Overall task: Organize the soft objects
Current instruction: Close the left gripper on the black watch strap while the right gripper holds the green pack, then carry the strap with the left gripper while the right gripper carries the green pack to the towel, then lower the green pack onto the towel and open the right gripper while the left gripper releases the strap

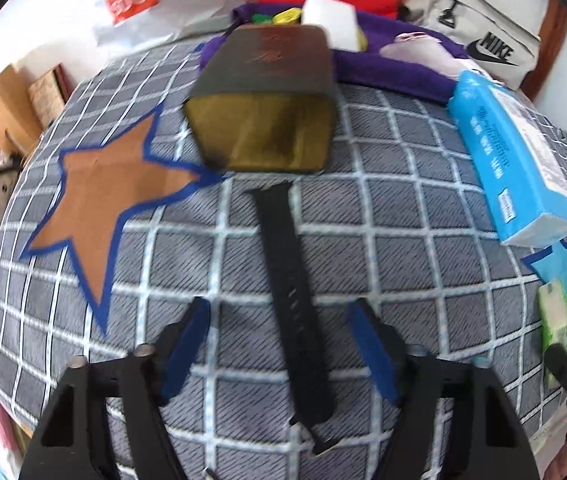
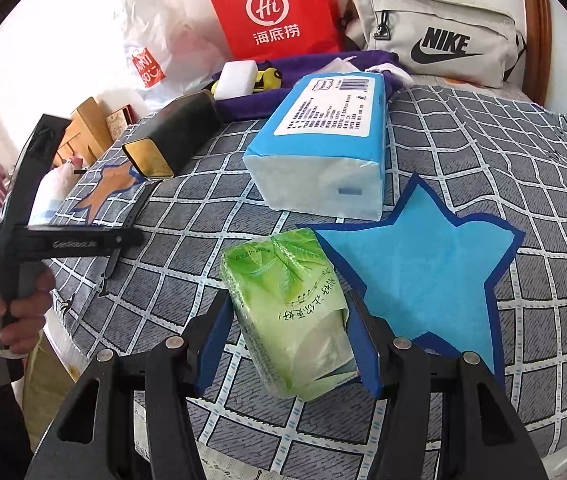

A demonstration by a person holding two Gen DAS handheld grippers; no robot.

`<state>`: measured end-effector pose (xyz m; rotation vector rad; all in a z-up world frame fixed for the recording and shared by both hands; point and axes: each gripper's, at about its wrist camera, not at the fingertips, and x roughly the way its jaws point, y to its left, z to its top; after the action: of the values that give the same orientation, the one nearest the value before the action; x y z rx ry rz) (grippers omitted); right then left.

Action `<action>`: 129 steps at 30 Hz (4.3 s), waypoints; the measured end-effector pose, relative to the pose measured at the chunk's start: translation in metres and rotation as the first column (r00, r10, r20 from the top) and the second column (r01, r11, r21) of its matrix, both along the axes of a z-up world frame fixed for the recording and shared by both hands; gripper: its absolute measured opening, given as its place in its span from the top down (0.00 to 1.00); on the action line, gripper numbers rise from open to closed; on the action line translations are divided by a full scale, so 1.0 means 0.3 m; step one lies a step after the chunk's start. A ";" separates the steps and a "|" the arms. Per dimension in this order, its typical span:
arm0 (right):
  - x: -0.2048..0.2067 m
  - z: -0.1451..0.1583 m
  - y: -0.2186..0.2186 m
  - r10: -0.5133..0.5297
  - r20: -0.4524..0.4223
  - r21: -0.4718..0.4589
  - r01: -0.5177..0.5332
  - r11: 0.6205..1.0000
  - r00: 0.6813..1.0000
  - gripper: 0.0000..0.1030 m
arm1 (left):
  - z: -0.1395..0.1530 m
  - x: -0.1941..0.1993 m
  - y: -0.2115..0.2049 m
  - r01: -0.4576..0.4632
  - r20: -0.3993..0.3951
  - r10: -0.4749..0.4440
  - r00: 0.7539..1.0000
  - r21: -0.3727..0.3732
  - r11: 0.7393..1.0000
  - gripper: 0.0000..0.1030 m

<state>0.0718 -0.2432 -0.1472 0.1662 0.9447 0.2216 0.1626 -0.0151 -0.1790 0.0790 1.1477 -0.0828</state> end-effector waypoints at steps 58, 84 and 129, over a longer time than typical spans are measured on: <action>0.152 0.288 0.097 0.053 0.096 -0.099 -0.043 0.994 0.994 0.46 | 0.344 0.059 0.161 0.013 0.132 0.030 0.991 -0.313 0.950 0.81; 0.437 0.456 0.049 0.004 0.204 -0.091 0.015 0.996 0.979 0.46 | 0.472 0.312 0.157 0.032 0.187 0.034 0.982 -0.340 0.940 0.81; 1.019 0.232 -0.063 -0.040 0.082 -0.048 0.044 0.998 0.996 0.46 | 0.280 0.885 0.049 -0.003 0.098 0.042 0.994 -0.368 0.930 0.81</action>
<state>0.3775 -0.2622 -0.0777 0.1307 0.8643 0.1648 0.4281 -0.0004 -0.0951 -0.2608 1.0117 -0.2694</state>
